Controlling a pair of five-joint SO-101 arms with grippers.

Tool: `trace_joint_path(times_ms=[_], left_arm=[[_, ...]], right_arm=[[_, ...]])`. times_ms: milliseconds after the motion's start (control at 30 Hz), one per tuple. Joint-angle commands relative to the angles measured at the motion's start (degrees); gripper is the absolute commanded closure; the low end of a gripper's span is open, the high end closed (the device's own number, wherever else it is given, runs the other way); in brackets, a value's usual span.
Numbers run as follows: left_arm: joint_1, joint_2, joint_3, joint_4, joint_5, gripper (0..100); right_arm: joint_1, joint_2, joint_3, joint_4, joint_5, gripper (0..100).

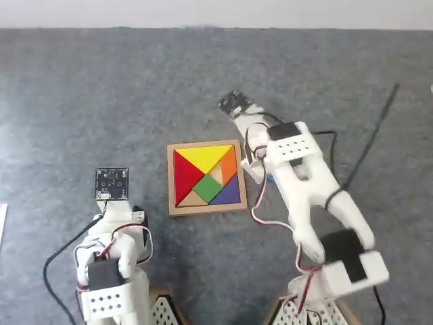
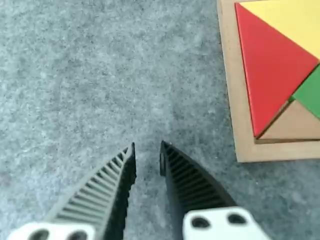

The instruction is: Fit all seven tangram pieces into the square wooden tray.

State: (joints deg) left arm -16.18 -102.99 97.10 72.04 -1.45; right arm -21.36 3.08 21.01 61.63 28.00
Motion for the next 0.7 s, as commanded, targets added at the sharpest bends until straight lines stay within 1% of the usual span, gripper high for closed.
trace_joint_path(times_ms=[0, 67, 167, 233, 367, 433, 533, 667], left_arm=[[0.3, -1.1, -0.7, 0.3, 0.0, 92], [0.3, -1.1, -0.7, 0.3, 0.0, 92], [0.3, -1.1, -0.7, 0.3, 0.0, 92], [0.3, -1.1, -0.7, 0.3, 0.0, 92], [0.3, -1.1, -0.7, 0.3, 0.0, 92], [0.3, -1.1, -0.7, 0.3, 0.0, 92], [0.3, -1.1, -0.7, 0.3, 0.0, 92], [0.3, -1.1, -0.7, 0.3, 0.0, 92]], right_arm=[[1.3, 1.8, -4.7, 2.1, 4.0, 96.5], [2.3, 2.3, -5.7, 2.4, 4.5, 92.9], [3.7, 3.0, -6.2, 2.3, 7.6, 89.4], [4.3, 3.9, -6.2, 2.2, 9.1, 88.5], [4.6, 7.3, -7.9, 0.5, 9.5, 87.0], [4.9, 9.6, -10.2, 2.0, 9.5, 85.1], [5.3, 12.5, -12.6, 3.7, 12.3, 82.8], [5.2, 14.2, -13.0, 3.6, 13.1, 82.8]])
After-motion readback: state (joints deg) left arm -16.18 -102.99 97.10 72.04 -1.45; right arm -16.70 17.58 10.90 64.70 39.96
